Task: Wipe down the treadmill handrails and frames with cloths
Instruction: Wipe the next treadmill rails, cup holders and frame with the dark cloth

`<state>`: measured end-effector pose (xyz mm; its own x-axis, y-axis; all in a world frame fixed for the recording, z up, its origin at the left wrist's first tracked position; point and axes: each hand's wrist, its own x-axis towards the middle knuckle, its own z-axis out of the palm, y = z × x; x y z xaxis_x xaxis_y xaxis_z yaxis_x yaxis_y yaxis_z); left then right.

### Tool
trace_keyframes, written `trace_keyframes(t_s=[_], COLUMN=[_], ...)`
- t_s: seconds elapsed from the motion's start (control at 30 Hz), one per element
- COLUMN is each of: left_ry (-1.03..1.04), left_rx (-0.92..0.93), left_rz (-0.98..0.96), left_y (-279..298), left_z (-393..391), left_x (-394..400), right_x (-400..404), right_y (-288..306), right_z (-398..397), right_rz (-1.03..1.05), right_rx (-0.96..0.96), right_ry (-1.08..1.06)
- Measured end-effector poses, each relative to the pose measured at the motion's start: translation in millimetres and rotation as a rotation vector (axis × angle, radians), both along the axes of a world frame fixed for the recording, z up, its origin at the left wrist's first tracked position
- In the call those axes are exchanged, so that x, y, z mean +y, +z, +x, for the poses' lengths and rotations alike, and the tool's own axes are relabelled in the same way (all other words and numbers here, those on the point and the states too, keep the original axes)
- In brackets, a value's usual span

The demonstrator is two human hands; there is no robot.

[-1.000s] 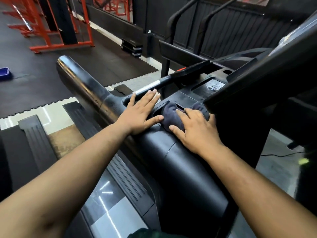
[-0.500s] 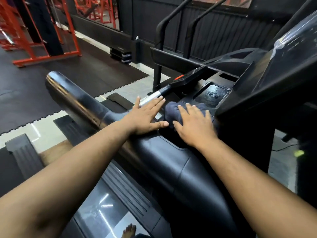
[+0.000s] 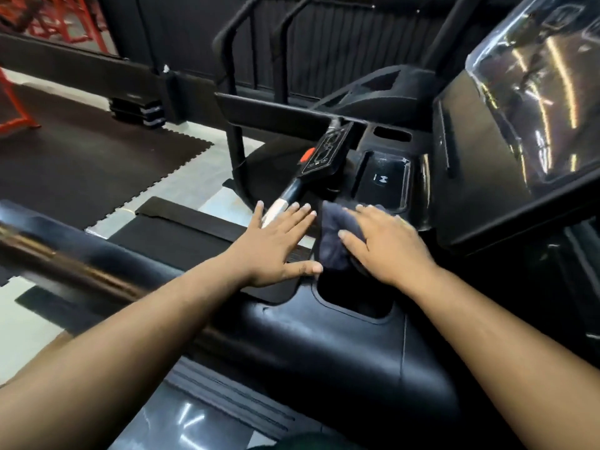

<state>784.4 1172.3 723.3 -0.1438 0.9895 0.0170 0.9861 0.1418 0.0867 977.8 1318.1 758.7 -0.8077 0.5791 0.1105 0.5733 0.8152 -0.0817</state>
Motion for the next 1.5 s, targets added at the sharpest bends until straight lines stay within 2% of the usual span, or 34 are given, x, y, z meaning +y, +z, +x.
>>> trace_keyframes(t_s=[0.1,0.27,0.57,0.73,0.9,1.0,1.17,1.27,1.5], left_ry=[-0.051,-0.111,-0.239,-0.434,-0.705,-0.799,-0.891,-0.896,-0.976], left_rx=[0.043,-0.061,-0.200,-0.150,-0.022,0.076,0.041,0.014,-0.049], left_rz=[0.023,0.077,0.001,0.021,-0.012,-0.037,-0.020,0.025,0.086], left_y=[-3.9,-5.9,7.2,3.4,0.7,-3.4,-7.3,-10.2,-10.0], left_z=[-2.4,-10.2,-21.0,-32.9,-35.3,-30.5,-30.7,-31.8,-40.1], left_x=[1.1,-0.2,8.7,7.4,-2.1,-1.7,1.6,2.2,-3.7], right_x=[-11.1,-14.1,-28.6,-58.7,-106.7,-133.5,-160.6,-164.7,-192.1], right_y=[-3.2,-6.5,-0.7,4.4,2.0,-11.4,-22.5,-27.0,-50.5], right_z=[-15.4,-8.9,-15.4,-17.0,-12.5,-19.9,-3.3,17.6,-16.4], right_rz=[-0.012,-0.113,-0.067,0.092,0.097,0.142,0.199,0.147,0.076], right_rx=[0.029,0.052,0.092,0.029,-0.019,-0.054,0.087,0.131,0.154], right_ry=[-0.069,-0.025,-0.157,-0.433,-0.769,-0.900,-1.149,-1.306,-1.185])
